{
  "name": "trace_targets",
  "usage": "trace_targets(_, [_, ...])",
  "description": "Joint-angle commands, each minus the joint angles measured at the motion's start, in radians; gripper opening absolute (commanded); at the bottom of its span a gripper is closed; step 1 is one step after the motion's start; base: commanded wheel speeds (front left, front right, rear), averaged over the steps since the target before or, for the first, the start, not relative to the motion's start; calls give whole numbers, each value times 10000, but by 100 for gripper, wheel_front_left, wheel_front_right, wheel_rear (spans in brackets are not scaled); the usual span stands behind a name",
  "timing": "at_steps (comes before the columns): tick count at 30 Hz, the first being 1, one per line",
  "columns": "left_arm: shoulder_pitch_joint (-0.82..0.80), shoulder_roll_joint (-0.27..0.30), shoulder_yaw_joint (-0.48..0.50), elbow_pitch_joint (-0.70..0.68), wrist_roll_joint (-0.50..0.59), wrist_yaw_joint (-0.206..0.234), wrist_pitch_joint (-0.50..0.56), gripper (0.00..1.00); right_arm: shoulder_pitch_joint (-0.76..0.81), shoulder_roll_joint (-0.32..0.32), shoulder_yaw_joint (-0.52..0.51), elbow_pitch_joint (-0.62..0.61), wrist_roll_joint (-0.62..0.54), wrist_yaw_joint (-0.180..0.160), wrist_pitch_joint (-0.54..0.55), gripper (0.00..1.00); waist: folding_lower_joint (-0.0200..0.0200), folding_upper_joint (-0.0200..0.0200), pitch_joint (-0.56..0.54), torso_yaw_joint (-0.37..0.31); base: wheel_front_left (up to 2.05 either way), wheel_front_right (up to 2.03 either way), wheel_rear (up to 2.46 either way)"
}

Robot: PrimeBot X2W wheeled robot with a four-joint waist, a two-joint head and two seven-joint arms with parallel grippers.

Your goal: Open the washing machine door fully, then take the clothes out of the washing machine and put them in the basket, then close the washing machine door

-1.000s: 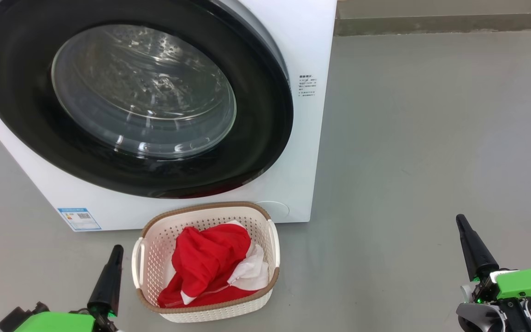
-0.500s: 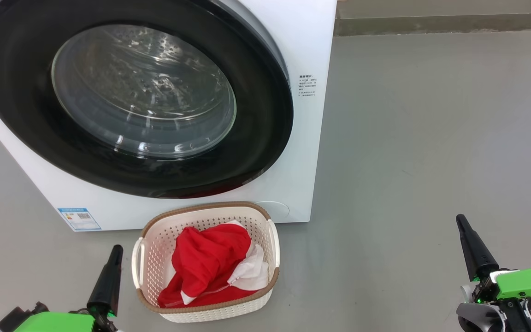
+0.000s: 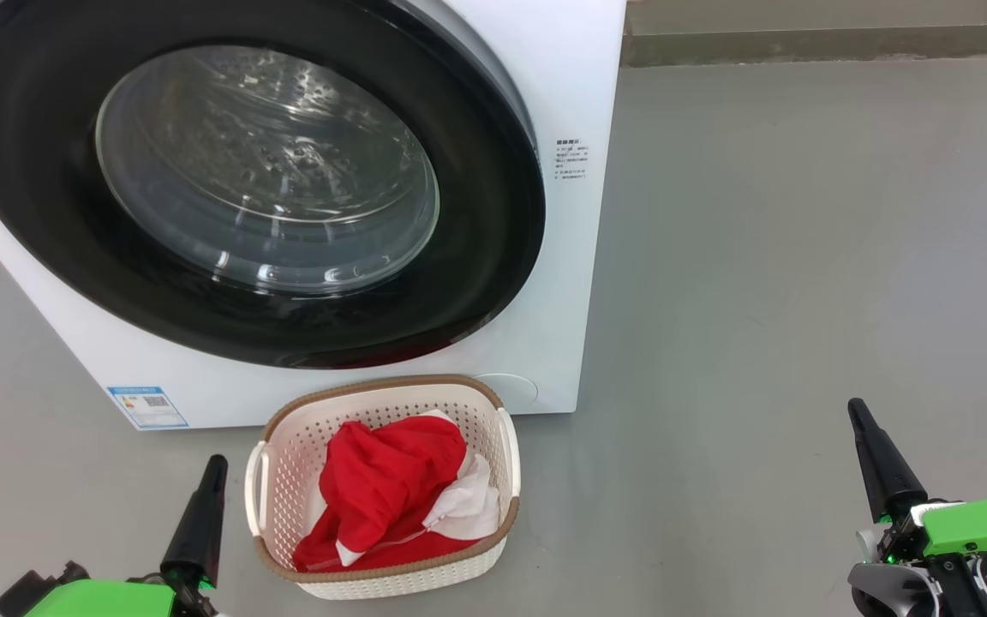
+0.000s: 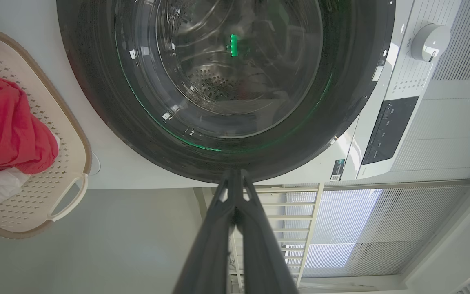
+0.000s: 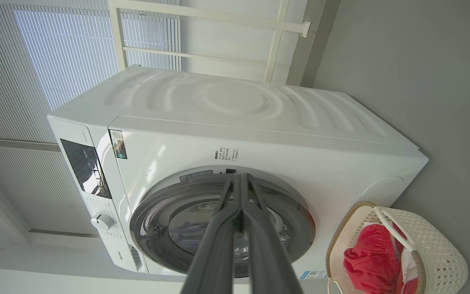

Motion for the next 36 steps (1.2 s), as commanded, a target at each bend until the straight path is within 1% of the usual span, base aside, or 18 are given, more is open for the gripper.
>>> trace_targets(1, [-110,110,368,-249,99,-69,76,0,-417,-56,149,-287,-90,-7,72,0,0,0,0,0,0,0,0])
trace_targets(36, [-115,68,430,-247,150,-69,125,0,-422,-24,101,-284,-130,-7,110,0,0,0,0,0,0,0,0])
